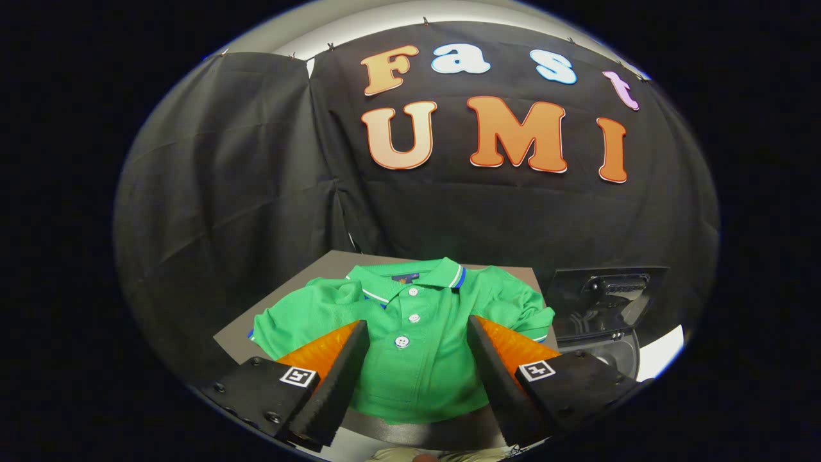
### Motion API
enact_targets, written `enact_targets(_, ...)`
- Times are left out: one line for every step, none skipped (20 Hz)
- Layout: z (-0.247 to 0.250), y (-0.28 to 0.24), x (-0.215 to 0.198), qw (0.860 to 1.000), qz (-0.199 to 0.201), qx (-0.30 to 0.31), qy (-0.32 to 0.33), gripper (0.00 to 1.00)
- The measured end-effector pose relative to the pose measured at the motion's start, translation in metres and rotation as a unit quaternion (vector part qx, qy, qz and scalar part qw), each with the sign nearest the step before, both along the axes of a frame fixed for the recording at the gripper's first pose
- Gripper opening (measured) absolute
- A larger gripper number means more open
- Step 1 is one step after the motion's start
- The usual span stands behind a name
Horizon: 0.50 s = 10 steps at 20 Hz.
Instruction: Put the clothes into the washing machine and then close the washing machine lid.
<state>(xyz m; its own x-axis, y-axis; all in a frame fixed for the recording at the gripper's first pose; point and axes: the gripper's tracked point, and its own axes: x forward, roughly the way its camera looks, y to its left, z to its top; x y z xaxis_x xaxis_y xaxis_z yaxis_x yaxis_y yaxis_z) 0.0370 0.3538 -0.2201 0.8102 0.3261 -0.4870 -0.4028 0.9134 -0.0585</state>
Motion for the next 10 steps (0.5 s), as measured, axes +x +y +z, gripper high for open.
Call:
enact_targets(-0.002,-0.002,0.001,1.0,-0.001,0.001,0.004,0.99)
enact_targets(-0.003,-0.001,0.001,1.0,-0.003,0.004,0.008,0.99)
enact_targets(-0.006,-0.001,0.003,1.0,-0.005,0.008,0.015,0.99)
enact_targets(-0.012,-0.002,0.0,1.0,-0.009,0.009,0.028,0.99)
enact_targets(-0.021,-0.004,-0.001,0.999,-0.013,0.007,0.046,0.99)
enact_targets(-0.034,-0.004,-0.002,0.998,-0.015,0.006,0.068,0.99)
enact_targets(-0.036,-0.002,-0.001,0.997,-0.011,0.009,0.073,0.99)
enact_targets(-0.032,0.001,0.002,0.998,-0.008,0.009,0.069,0.98)
enact_targets(-0.035,-0.001,-0.001,0.997,-0.003,0.004,0.078,0.98)
enact_targets(-0.032,0.001,-0.001,0.997,0.004,0.008,0.075,0.96)
